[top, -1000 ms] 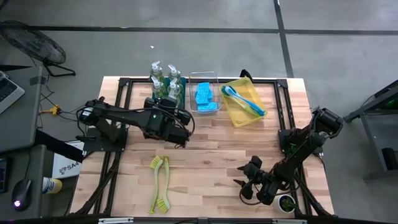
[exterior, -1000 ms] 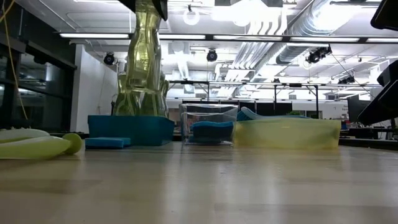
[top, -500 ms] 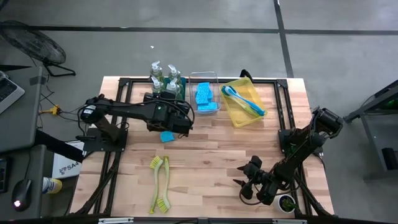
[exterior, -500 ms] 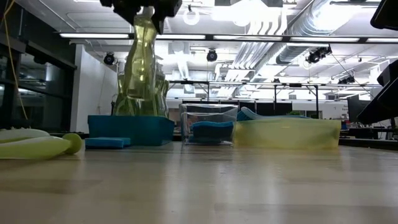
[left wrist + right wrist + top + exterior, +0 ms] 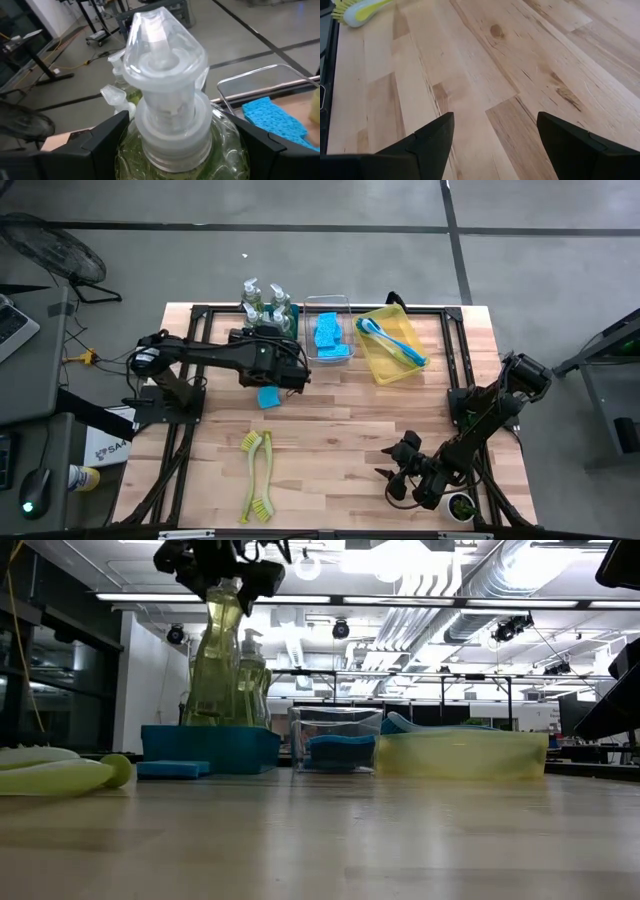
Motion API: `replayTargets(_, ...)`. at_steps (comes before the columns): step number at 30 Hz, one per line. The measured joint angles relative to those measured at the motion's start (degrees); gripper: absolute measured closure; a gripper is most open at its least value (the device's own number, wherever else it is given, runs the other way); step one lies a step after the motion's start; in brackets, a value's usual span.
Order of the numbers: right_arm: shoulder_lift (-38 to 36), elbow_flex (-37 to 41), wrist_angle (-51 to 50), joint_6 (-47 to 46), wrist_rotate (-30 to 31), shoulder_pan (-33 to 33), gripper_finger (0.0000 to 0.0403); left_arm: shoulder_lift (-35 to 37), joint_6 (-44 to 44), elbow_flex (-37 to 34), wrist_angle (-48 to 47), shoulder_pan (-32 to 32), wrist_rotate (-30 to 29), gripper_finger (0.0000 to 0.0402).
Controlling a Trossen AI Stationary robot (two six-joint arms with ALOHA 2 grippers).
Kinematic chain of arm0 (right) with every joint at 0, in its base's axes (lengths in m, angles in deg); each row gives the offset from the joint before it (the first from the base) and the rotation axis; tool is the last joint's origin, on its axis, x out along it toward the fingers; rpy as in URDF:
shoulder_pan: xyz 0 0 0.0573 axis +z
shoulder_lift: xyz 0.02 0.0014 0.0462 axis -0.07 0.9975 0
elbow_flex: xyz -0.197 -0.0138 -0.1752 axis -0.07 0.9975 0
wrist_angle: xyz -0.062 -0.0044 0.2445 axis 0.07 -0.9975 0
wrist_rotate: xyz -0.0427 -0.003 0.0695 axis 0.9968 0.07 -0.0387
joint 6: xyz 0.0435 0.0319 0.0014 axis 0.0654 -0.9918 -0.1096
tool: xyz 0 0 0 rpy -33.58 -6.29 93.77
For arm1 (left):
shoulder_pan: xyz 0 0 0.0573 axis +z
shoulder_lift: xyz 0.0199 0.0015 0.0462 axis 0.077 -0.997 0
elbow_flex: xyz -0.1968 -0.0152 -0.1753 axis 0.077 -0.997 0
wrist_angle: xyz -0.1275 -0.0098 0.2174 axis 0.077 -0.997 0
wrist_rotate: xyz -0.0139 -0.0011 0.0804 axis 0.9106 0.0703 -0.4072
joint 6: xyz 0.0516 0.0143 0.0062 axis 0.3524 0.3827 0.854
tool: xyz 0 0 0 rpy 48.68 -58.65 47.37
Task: Pick & Place Kitchen Sink Supplies
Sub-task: Put the dishwashing liquid into the blue bin
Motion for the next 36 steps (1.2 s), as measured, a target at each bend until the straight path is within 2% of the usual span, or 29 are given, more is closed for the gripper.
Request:
replayTargets(18, 0.0, -0.01, 0.04, -0.24, 0.12, 0.0, 0.0124, 0.0, -13.22, -9.35, 0.96, 0.01, 0.33, 0.0123)
replayTargets(24, 0.0, 0.0, 0.04, -0.22, 2.0, 0.0, 0.0124, 0.01, -12.78, -11.05, 3.35, 0.26, 1.39, 0.0123)
replayTargets(32, 0.0, -0.01, 0.24, -0.22, 1.74, -0.07, 0.0124, 0.02, -4.79, -13.69, 10.76, 3.09, 5.25, 0.0123)
replayTargets(36, 0.0, 0.0, 0.26, -0.22, 1.74, -0.08, 0.0124, 0.02, -4.48, -14.37, 13.59, 3.87, 5.93, 0.0123)
